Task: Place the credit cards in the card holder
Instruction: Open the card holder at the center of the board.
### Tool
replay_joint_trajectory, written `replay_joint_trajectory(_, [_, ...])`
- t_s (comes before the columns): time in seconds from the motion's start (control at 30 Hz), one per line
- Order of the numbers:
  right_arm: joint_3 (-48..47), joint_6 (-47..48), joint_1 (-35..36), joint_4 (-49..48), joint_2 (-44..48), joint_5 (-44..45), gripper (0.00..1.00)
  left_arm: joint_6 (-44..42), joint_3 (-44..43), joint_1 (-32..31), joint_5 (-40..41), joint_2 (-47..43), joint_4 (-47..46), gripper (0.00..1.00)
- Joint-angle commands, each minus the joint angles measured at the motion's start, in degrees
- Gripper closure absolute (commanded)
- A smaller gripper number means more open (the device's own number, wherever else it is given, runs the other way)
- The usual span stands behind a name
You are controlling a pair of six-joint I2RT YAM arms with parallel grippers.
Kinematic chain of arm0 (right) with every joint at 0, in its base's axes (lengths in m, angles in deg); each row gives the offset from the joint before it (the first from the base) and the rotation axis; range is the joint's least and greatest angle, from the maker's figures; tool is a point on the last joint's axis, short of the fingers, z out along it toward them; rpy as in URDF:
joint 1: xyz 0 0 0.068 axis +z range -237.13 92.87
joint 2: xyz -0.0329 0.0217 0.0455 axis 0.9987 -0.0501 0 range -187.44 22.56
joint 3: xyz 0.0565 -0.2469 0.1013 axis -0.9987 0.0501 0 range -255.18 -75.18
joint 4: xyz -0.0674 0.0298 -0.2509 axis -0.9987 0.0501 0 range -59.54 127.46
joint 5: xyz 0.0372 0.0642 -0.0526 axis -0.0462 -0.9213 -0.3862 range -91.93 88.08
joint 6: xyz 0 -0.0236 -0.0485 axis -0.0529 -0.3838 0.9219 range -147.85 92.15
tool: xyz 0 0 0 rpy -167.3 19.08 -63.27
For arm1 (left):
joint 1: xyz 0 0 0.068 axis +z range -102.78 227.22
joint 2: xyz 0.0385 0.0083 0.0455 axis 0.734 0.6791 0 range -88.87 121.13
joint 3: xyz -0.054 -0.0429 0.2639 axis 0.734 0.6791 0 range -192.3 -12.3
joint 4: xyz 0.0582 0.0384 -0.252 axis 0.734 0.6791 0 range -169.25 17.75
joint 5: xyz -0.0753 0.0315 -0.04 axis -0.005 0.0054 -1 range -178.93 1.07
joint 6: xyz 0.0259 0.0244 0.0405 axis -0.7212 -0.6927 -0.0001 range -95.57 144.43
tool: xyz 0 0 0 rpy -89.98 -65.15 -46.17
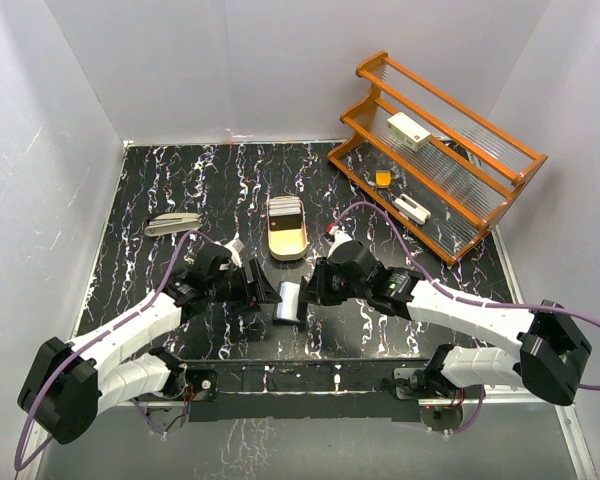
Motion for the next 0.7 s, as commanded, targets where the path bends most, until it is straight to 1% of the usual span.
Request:
replay_joint_trajectory(0.0, [1.68,-3.14,0.23,-6.89,1.36,-1.71,1.0,0.88,0.03,0.3,-1.64,-2.43,-0.48,0.27])
replay_joint_trajectory(0.17, [1.24,-1.0,0.24,-1.13,0.44,4.56,1.0,0.14,0.8,0.29,-1.27,0.02,-0.52,0.29])
replay_joint_trajectory(0.43, [3.47,1.15,0.12,6.03,0.37,13.85,1.0,-1.37,0.62,0.29,0.61,2.22,0.02,0.33])
replay_joint_trajectory(0.67, [5.59,0.54,0.05,9.68,0.18,18.01,1.0,-1.37,0.76,0.27,0.03,5.04,-1.92,0.37])
